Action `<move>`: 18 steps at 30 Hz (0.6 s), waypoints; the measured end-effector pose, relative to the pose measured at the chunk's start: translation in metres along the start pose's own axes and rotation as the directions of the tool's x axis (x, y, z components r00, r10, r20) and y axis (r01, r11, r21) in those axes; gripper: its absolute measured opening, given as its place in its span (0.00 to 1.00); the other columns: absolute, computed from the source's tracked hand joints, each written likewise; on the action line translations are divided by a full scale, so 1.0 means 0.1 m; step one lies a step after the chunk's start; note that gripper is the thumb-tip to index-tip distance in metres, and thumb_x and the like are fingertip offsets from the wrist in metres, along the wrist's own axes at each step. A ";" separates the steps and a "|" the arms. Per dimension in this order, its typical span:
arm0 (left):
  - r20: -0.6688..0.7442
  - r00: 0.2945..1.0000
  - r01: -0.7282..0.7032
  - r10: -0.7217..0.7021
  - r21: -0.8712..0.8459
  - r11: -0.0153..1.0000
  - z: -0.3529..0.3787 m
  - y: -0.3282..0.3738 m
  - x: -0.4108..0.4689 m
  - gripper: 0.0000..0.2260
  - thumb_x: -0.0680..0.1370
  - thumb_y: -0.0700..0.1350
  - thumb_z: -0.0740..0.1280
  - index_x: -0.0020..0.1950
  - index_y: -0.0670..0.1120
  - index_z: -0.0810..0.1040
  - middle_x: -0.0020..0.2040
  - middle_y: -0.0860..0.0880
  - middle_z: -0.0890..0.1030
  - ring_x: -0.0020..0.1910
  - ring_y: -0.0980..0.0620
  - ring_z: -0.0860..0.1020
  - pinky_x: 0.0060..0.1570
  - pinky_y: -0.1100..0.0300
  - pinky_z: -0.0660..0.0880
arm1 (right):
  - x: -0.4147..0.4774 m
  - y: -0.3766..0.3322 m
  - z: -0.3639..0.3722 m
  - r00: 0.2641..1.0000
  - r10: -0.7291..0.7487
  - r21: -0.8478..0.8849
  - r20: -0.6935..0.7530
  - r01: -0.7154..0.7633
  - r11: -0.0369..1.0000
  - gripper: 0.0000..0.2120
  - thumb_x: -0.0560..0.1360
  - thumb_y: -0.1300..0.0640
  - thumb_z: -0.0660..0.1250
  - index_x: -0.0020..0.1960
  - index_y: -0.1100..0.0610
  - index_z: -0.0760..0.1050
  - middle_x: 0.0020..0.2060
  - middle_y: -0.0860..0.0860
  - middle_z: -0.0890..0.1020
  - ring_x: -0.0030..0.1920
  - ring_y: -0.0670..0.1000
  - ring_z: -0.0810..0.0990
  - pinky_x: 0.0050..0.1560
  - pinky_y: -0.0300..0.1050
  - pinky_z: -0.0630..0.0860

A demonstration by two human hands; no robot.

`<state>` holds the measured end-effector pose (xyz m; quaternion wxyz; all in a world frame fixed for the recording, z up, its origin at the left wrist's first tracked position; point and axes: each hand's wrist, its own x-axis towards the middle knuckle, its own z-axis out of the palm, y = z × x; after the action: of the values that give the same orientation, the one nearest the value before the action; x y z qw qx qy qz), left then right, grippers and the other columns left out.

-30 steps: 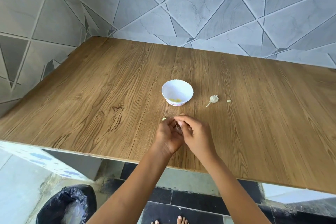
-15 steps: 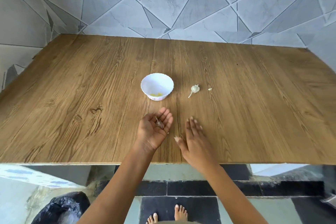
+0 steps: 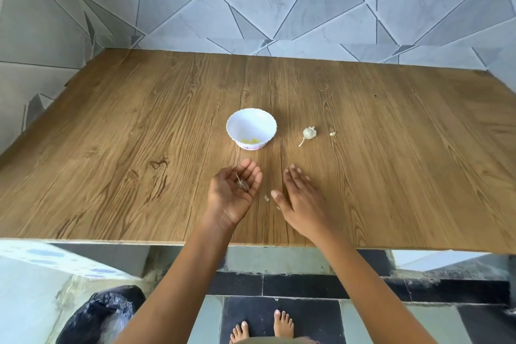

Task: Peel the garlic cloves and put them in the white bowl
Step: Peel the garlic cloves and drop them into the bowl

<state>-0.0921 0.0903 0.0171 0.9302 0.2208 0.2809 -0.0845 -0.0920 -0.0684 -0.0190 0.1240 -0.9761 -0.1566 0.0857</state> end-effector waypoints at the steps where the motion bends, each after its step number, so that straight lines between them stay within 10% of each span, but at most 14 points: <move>1: 0.002 1.000 -0.003 0.003 0.000 1.000 -0.01 0.01 -0.01 0.19 0.82 0.44 0.50 0.49 0.36 0.77 0.42 0.41 0.82 0.46 0.46 0.79 0.54 0.55 0.74 | -0.02 -0.04 0.02 0.999 -0.034 0.001 0.017 0.034 0.999 0.38 0.74 0.36 0.35 0.77 0.58 0.43 0.76 0.52 0.41 0.74 0.47 0.38 0.72 0.42 0.37; 5: -0.021 1.000 -0.009 0.009 -0.002 1.000 -0.04 0.02 -0.03 0.19 0.82 0.44 0.50 0.48 0.36 0.77 0.40 0.42 0.82 0.46 0.46 0.79 0.53 0.55 0.74 | -0.26 -0.15 0.08 0.965 -0.258 0.046 0.046 0.256 0.966 0.38 0.73 0.35 0.36 0.77 0.54 0.47 0.75 0.47 0.45 0.73 0.43 0.42 0.71 0.38 0.40; 10: -0.029 0.999 -0.016 0.016 0.006 1.000 -0.04 0.02 -0.05 0.19 0.82 0.44 0.50 0.47 0.36 0.78 0.41 0.42 0.81 0.46 0.46 0.79 0.53 0.55 0.74 | -0.20 -0.05 0.02 0.951 -0.270 0.181 -0.149 0.294 0.938 0.27 0.78 0.41 0.50 0.68 0.56 0.71 0.67 0.49 0.73 0.68 0.47 0.70 0.66 0.48 0.70; 18: -0.021 1.000 -0.008 0.008 0.002 1.000 0.01 -0.04 -0.01 0.19 0.82 0.44 0.50 0.47 0.36 0.78 0.41 0.42 0.81 0.46 0.47 0.79 0.52 0.56 0.75 | -0.20 0.19 -0.05 0.903 -0.428 0.124 -0.041 0.430 0.894 0.18 0.80 0.51 0.57 0.66 0.57 0.73 0.67 0.49 0.73 0.67 0.45 0.70 0.68 0.42 0.66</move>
<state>-0.0933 0.0863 0.0173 0.9273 0.2236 0.2899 -0.0784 -0.1040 -0.0939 -0.0166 0.2039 -0.9079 -0.3613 0.0600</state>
